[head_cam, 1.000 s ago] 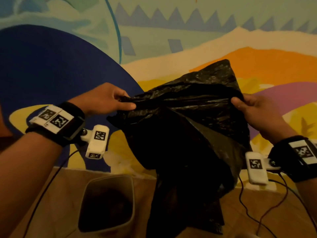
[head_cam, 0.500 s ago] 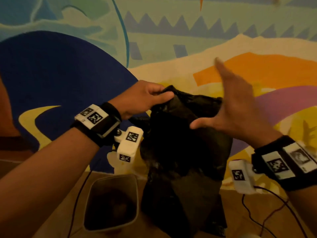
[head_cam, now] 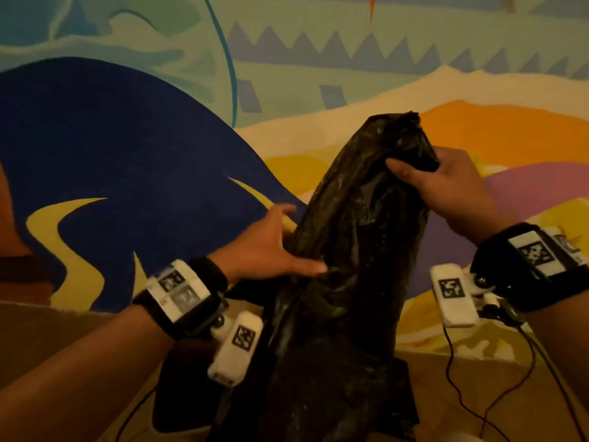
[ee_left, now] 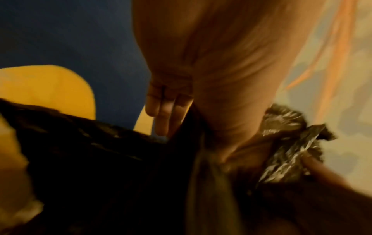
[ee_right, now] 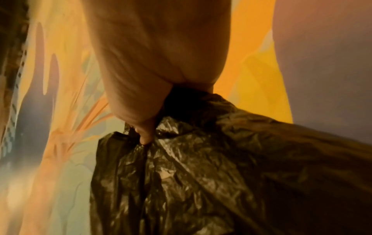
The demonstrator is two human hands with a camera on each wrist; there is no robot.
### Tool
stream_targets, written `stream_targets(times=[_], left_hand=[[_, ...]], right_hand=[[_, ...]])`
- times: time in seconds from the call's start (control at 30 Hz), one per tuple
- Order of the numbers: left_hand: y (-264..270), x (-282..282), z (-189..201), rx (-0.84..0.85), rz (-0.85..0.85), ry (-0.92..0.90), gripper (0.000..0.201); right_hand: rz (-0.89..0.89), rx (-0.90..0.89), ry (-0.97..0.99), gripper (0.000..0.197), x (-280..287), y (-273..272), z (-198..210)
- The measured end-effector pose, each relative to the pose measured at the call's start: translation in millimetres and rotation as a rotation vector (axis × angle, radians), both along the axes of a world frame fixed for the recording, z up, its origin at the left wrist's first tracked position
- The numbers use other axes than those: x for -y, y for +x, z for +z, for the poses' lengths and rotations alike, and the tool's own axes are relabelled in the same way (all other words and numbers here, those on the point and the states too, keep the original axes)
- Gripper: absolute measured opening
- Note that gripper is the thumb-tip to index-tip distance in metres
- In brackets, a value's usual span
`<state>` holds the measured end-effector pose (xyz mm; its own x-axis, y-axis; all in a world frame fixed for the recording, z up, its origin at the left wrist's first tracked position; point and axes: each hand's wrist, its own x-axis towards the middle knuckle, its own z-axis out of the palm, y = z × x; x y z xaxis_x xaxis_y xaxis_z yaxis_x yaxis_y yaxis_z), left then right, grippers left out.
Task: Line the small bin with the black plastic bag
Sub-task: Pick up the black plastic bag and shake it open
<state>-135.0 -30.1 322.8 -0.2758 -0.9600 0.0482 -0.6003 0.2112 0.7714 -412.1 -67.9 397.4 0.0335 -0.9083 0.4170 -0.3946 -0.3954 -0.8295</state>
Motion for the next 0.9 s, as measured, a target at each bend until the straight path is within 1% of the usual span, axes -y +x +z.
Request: stream_targets(times=[0.03, 0.07, 0.1, 0.13, 0.17, 0.23, 0.27, 0.3, 0.33, 0.37, 0.4, 0.43, 0.47, 0.5, 0.53, 0.57, 0.6, 0.63, 0.67, 0.7, 0.73, 0.77, 0.8, 0.83, 0.9], left_hand=[[-1.4, 2.5, -16.2, 0.077, 0.000, 0.003, 0.062], [-2.7, 2.7, -28.0, 0.104, -0.006, -0.002, 0.031], [0.7, 4.7, -37.8, 0.089, -0.006, 0.019, 0.032], [6.4, 6.0, -42.4, 0.045, 0.001, 0.060, 0.040], [14.9, 7.0, -43.1, 0.021, 0.032, 0.097, 0.041], [36.8, 9.2, -35.8, -0.058, 0.105, 0.126, 0.030], [46.7, 9.4, -29.6, -0.128, 0.140, 0.149, 0.019], [55.4, 8.9, -22.7, -0.194, 0.188, 0.168, 0.014], [60.1, 7.2, -15.0, -0.245, 0.245, 0.151, 0.014], [64.5, 7.5, -10.0, -0.293, 0.288, 0.107, 0.019], [64.8, 6.7, -3.9, -0.331, 0.303, 0.064, 0.029], [62.2, 6.5, 0.8, -0.347, 0.268, 0.033, 0.047], [54.9, 4.6, 7.3, -0.351, 0.221, 0.003, 0.072], [46.4, 7.6, 9.8, -0.326, 0.168, -0.046, 0.099], [32.5, 9.0, 14.5, -0.280, 0.109, -0.103, 0.121], [15.1, 11.5, 19.4, -0.233, 0.026, -0.157, 0.135], [-5.2, 12.6, 26.2, -0.190, -0.056, -0.206, 0.141], [-24.0, 14.7, 30.9, -0.155, -0.111, -0.247, 0.133], [-42.3, 14.7, 38.7, -0.128, -0.119, -0.285, 0.112], [-53.1, 17.4, 45.1, -0.122, -0.089, -0.306, 0.084], [-58.2, 19.8, 51.1, -0.130, -0.046, -0.309, 0.058], [-57.4, 23.1, 57.2, -0.150, -0.015, -0.285, 0.041], [-52.2, 26.9, 62.2, -0.157, 0.013, -0.273, 0.033], [-43.5, 30.2, 67.5, -0.159, 0.029, -0.290, 0.032], [-20.2, 34.0, 76.9, -0.167, 0.029, -0.339, 0.039]], right_hand=[[-0.010, 0.024, 0.000, 0.003, 2.1, -3.5, 1.4], [-0.030, 0.043, -0.008, 0.005, 3.7, -7.3, 3.0], [-0.053, 0.056, -0.019, 0.007, 5.8, -12.6, 4.3], [-0.066, 0.064, -0.027, 0.008, 6.4, -18.6, 5.2], [-0.072, 0.071, -0.035, 0.009, 6.9, -25.4, 5.7], [-0.091, 0.090, -0.044, 0.007, 7.7, -40.6, 5.9], [-0.109, 0.109, -0.045, 0.006, 7.9, -48.3, 5.8], [-0.128, 0.124, -0.047, 0.008, 7.4, -54.5, 5.4], [-0.142, 0.136, -0.052, 0.008, 7.2, -59.5, 5.2], [-0.150, 0.139, -0.055, 0.009, 6.8, -61.8, 4.4], [-0.152, 0.132, -0.045, 0.009, 5.2, -61.0, 3.7], [-0.143, 0.119, -0.028, 0.009, 3.0, -56.0, 3.9], [-0.125, 0.093, -0.007, 0.008, 0.9, -46.4, 4.5], [-0.097, 0.035, 0.001, 0.009, -2.2, -32.8, 6.0], [-0.058, -0.058, -0.008, 0.014, -6.3, -16.4, 8.1], [0.001, -0.164, -0.025, 0.020, -9.8, 2.2, 9.8], [0.075, -0.251, -0.046, 0.028, -12.6, 20.4, 10.7], [0.144, -0.310, -0.068, 0.034, -15.6, 38.5, 12.2], [0.184, -0.330, -0.092, 0.037, -18.1, 53.1, 14.2], [0.205, -0.291, -0.119, 0.039, -18.8, 63.5, 16.1], [0.196, -0.197, -0.133, 0.039, -17.1, 69.0, 17.1], [0.177, -0.076, -0.121, 0.038, -15.3, 69.1, 16.1], [0.170, 0.035, -0.077, 0.036, -13.4, 66.0, 12.1], [0.187, 0.105, -0.023, 0.034, -9.8, 60.6, 5.9], [0.205, 0.144, 0.089, 0.028, -5.3, 46.4, -7.8]])
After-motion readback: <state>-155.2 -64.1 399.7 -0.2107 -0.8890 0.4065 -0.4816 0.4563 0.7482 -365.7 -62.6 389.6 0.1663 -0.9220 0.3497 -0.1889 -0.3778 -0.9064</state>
